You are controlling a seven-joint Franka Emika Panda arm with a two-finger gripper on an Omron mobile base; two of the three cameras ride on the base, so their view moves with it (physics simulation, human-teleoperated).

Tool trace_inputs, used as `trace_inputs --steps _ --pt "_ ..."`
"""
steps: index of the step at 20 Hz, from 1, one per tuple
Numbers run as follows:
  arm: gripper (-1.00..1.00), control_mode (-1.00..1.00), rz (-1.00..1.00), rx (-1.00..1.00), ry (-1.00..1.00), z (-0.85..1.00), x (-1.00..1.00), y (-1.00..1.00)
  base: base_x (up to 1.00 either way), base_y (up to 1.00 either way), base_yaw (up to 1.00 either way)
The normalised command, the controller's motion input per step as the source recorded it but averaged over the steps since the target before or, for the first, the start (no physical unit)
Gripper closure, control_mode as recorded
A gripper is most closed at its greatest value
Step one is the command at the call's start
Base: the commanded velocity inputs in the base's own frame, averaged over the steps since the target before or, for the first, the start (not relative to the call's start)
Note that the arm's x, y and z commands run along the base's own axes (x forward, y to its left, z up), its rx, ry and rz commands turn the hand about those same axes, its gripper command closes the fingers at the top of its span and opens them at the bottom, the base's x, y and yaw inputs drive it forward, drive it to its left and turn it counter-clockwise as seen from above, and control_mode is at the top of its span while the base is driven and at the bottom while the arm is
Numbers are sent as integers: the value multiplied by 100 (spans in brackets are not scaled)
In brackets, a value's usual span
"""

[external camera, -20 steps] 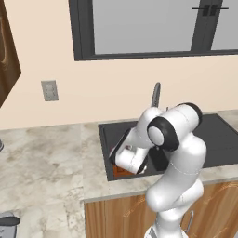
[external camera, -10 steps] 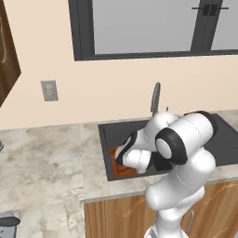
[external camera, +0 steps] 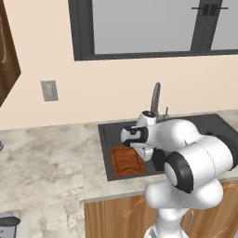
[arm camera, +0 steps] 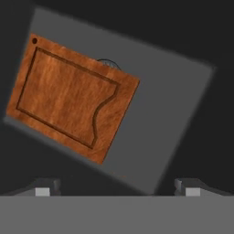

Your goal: Move the cutting board and knife to the sink. Then move spray from the cabinet to the counter.

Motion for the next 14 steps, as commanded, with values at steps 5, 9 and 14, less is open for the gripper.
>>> trace_inputs --steps 5,9,14 --pt "-100 -100 25 -1 11 60 -5 0 0 0 0" --pt "-100 -100 24 -4 0 48 -17 0 0 0 0" --pt "-100 -100 17 -3 -2 43 -22 -1 0 0 0"
